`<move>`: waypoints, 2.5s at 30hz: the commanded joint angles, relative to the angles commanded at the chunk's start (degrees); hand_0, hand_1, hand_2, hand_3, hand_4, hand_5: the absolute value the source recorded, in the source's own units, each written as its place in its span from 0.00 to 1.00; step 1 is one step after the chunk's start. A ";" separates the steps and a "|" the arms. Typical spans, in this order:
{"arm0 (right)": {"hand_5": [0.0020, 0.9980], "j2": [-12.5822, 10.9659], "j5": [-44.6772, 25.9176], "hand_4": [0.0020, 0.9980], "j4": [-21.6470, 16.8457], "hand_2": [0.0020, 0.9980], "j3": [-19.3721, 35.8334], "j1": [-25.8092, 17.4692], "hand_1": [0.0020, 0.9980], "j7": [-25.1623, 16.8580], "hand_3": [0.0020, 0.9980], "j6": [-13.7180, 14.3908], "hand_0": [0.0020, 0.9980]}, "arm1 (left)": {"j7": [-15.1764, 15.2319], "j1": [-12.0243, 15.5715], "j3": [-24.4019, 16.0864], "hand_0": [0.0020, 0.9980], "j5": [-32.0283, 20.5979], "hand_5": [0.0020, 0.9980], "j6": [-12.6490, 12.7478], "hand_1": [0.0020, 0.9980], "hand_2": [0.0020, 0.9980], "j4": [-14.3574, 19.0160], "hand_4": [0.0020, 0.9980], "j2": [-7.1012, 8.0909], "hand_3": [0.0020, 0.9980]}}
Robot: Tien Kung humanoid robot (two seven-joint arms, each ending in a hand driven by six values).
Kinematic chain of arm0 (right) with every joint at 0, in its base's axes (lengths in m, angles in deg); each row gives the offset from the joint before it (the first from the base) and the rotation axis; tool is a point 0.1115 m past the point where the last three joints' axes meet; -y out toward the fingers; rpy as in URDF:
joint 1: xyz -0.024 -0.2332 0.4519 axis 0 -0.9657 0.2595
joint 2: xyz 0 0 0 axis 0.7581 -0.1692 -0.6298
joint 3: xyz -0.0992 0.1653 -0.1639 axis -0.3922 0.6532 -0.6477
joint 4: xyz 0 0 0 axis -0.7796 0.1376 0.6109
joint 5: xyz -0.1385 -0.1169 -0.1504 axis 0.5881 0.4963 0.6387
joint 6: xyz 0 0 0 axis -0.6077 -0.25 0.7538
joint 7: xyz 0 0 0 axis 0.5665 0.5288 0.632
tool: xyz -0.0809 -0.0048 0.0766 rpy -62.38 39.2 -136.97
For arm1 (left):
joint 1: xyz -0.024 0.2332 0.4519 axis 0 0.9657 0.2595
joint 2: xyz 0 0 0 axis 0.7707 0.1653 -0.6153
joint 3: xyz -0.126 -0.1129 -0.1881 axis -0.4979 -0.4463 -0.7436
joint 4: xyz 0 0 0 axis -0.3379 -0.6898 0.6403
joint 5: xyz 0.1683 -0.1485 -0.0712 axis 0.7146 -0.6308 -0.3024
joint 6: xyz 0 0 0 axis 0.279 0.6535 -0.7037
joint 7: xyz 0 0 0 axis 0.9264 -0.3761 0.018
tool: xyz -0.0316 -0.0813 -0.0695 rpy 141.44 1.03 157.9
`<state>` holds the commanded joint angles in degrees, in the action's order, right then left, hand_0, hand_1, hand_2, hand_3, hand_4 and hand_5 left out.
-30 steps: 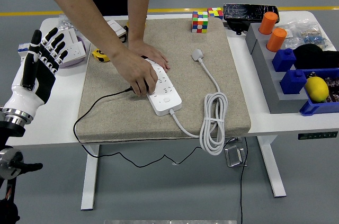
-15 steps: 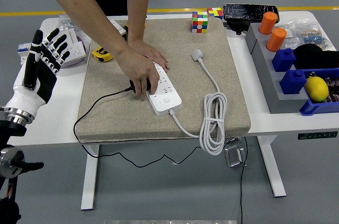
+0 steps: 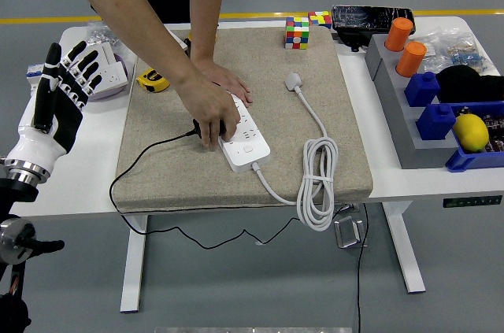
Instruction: Pick up the plug,place it near the board,insert it into the board,press the button
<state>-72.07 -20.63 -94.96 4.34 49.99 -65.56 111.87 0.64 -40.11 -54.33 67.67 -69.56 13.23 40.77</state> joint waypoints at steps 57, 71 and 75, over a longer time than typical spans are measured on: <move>1.00 -0.27 -0.36 1.00 0.28 0.86 0.21 1.06 0.93 0.36 0.86 0.12 1.00 | -1.30 -10.95 24.93 0.29 64.15 0.19 -4.60 0.29 0.41 3.84 0.61 10.99 0.94; 1.00 -0.59 -0.68 1.00 0.32 0.86 -0.90 1.11 0.93 0.49 0.86 0.07 1.00 | -0.81 -19.75 38.19 0.18 67.03 0.01 -2.73 0.07 0.17 -5.26 0.52 12.08 0.90; 1.00 -0.66 -0.61 1.00 0.29 0.86 -0.98 1.26 0.93 0.52 0.86 0.11 1.00 | -1.30 -21.46 40.67 0.14 66.98 0.00 -3.88 0.03 0.15 -7.47 0.59 11.94 0.90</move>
<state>-72.73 -21.23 -94.68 3.36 51.24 -65.04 111.98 -0.66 -61.57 -13.66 134.65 -73.43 5.76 52.70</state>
